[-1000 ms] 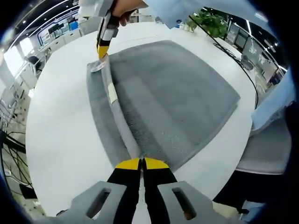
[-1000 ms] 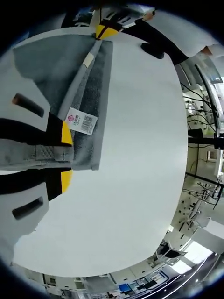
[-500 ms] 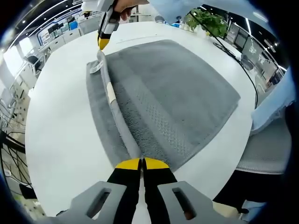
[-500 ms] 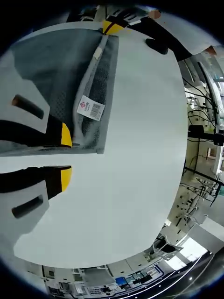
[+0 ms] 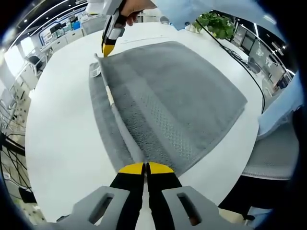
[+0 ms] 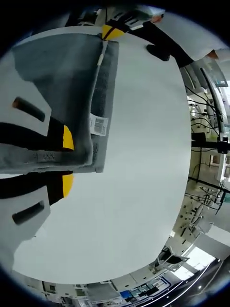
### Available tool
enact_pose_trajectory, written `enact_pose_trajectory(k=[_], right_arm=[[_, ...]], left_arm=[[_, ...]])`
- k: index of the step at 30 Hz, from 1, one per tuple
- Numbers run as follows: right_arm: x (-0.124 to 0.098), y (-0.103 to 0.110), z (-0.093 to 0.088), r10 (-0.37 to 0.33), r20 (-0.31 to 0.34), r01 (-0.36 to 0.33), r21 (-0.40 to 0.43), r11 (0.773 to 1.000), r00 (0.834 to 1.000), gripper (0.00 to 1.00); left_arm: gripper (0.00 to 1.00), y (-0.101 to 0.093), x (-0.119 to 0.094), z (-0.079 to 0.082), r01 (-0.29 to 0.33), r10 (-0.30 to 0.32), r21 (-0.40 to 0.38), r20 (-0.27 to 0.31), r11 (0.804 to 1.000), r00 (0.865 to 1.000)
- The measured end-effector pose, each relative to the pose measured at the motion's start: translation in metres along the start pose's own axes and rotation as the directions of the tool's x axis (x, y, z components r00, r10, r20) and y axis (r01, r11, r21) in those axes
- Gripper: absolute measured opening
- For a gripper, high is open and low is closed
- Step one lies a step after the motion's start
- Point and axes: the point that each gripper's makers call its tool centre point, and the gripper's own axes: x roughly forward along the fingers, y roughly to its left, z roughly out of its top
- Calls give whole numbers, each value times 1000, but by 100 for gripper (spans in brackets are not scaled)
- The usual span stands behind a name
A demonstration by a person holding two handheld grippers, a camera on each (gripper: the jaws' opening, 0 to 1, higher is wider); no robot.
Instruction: Fold the towel on the table until its edges align and the towel forms a compact rectangular stack.
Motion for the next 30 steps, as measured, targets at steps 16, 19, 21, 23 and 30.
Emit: enact_pose_trajectory(k=[16, 19, 21, 23, 30], right_arm=[[19, 16, 4, 13, -18, -13, -13, 1000, 1000, 13], [21, 13, 5, 13, -17, -14, -14, 1000, 1000, 13], [21, 11, 5, 13, -15, -13, -12, 1000, 1000, 14], [15, 15, 5, 11, -13, -11, -12, 1000, 1000, 15], [1, 6, -3, -4, -14, 4, -4, 1000, 1000, 16]], left_arm=[[6, 15, -12, -19, -48, 47, -88, -20, 995, 999], [6, 13, -12, -22, -47, 45, -81, -34, 996, 998], [6, 13, -10, -24, -48, 45, -71, -44, 996, 998], [7, 12, -10, -22, -47, 45, -71, -37, 996, 998], [11, 17, -19, -12, -76, 75, -61, -6, 995, 997]])
